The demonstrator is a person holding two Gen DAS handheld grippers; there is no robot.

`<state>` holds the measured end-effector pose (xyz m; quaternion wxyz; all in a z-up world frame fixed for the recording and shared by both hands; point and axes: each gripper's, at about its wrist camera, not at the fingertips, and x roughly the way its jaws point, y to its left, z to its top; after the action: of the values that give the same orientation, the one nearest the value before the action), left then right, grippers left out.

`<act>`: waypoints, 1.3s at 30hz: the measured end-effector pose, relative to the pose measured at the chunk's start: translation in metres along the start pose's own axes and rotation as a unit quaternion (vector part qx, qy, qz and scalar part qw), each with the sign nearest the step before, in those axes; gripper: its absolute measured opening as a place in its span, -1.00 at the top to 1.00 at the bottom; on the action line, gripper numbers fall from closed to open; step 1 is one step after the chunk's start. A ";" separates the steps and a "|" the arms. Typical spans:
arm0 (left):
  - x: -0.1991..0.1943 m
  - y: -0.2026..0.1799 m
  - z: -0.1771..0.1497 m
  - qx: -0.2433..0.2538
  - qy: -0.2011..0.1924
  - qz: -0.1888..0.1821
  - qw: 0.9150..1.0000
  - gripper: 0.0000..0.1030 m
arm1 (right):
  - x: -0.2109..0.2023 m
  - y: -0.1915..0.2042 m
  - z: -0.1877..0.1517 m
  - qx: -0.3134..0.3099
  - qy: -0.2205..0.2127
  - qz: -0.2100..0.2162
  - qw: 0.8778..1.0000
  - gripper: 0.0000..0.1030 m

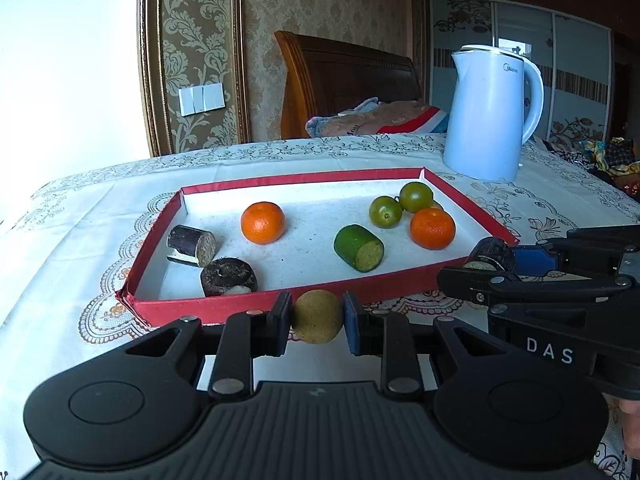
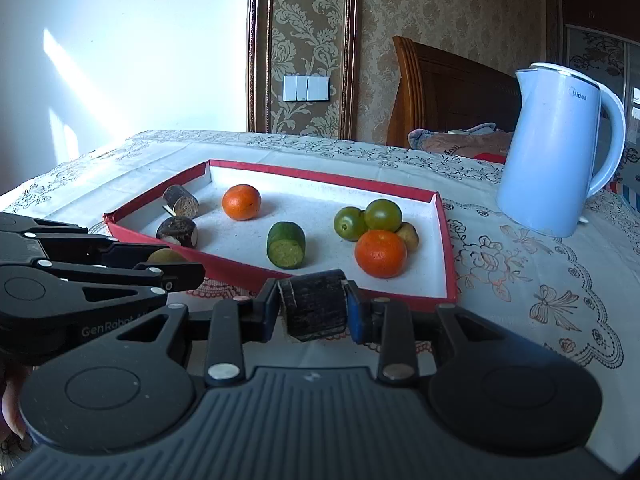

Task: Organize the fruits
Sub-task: 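Carry the brown fruit with the left gripper while the right carries the dark cylinder into the tray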

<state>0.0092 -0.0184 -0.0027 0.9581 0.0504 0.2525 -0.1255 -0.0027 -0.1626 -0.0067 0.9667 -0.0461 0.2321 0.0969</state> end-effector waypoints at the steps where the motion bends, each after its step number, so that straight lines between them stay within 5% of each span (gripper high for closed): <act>1: 0.000 0.000 0.001 0.000 0.000 0.001 1.000 0.49 | 0.000 -0.001 0.002 0.003 -0.002 0.000 1.000 0.38; 18: 0.020 0.012 0.030 -0.033 -0.003 0.066 0.997 0.49 | 0.023 -0.008 0.021 0.045 -0.005 -0.031 0.999 0.38; 39: 0.066 0.016 0.048 -0.050 0.007 0.098 0.994 0.49 | 0.084 -0.022 0.042 0.074 0.010 -0.086 0.994 0.38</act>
<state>0.0919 -0.0245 0.0070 0.9652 0.0281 0.2593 -0.0177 0.0933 -0.1647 -0.0071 0.9698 0.0044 0.2437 -0.0044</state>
